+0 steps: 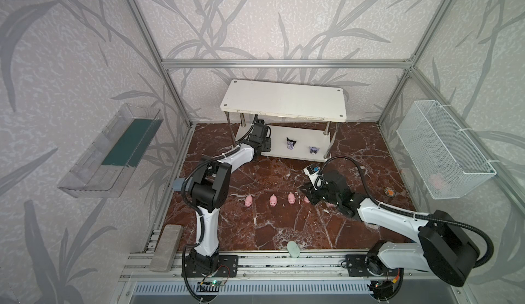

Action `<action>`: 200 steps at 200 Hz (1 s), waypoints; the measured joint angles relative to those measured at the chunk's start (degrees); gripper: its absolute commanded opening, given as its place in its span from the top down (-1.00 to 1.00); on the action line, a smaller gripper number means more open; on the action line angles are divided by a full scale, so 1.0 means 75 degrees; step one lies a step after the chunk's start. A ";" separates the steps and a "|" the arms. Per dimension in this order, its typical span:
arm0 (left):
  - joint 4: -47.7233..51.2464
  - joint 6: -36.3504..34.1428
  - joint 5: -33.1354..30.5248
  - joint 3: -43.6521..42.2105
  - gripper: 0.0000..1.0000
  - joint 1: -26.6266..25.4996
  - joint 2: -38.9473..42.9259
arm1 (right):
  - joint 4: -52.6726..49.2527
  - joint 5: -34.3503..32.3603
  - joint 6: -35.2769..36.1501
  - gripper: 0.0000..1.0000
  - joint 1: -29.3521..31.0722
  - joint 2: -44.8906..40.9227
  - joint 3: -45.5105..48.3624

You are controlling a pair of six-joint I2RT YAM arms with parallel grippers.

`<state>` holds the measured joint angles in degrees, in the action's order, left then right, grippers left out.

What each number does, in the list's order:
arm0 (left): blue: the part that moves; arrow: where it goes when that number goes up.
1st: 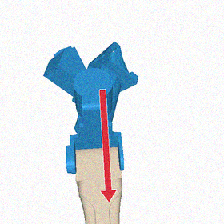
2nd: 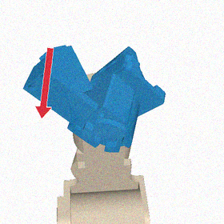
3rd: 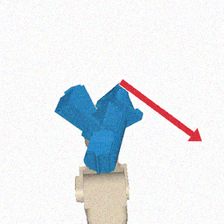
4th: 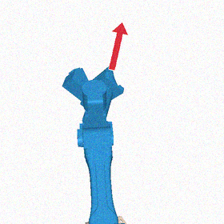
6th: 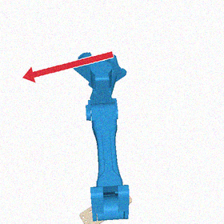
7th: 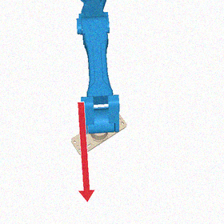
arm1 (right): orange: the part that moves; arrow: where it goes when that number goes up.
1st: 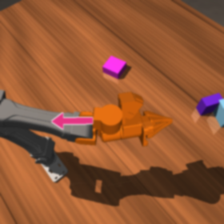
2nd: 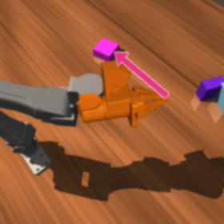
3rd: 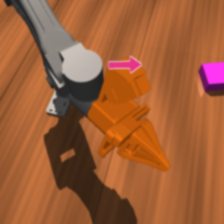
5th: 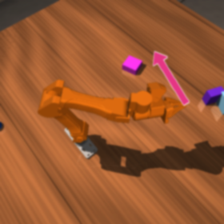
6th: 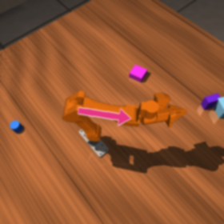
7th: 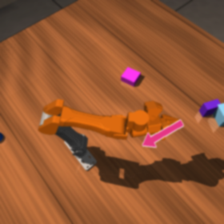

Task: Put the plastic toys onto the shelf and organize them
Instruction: 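Set the black figure upright on the lower shelf and open the left gripper, then raise and draw the open left gripper back from the shelf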

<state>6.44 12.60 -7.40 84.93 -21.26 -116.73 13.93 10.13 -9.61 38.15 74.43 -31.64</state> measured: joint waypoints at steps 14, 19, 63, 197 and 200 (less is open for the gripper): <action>-0.0003 0.0000 0.0000 -0.0015 -0.02 0.0000 0.0009 | 0.0003 0.0006 -0.0003 0.41 0.0000 0.0035 0.0000; -0.0003 0.0000 0.0000 -0.0020 -0.02 0.0000 0.0009 | 0.0003 0.0006 0.0000 0.41 0.0000 0.0047 0.0000; -0.0134 0.0073 0.0015 -0.0335 -0.05 0.0000 0.0195 | 0.0009 0.0006 -0.0003 0.41 0.0000 0.0085 0.0000; -0.1282 0.0490 0.0755 -0.2308 -0.18 0.0000 0.1265 | 0.0038 0.0061 -0.0003 0.41 0.0000 0.0085 0.0000; -0.1282 0.0501 0.0778 -0.2343 -0.18 0.0000 0.1294 | 0.0041 0.0061 -0.0003 0.41 0.0000 0.0085 0.0000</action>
<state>-3.18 16.36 -1.56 67.35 -21.26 -107.02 14.24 10.59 -9.63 38.15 75.07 -31.64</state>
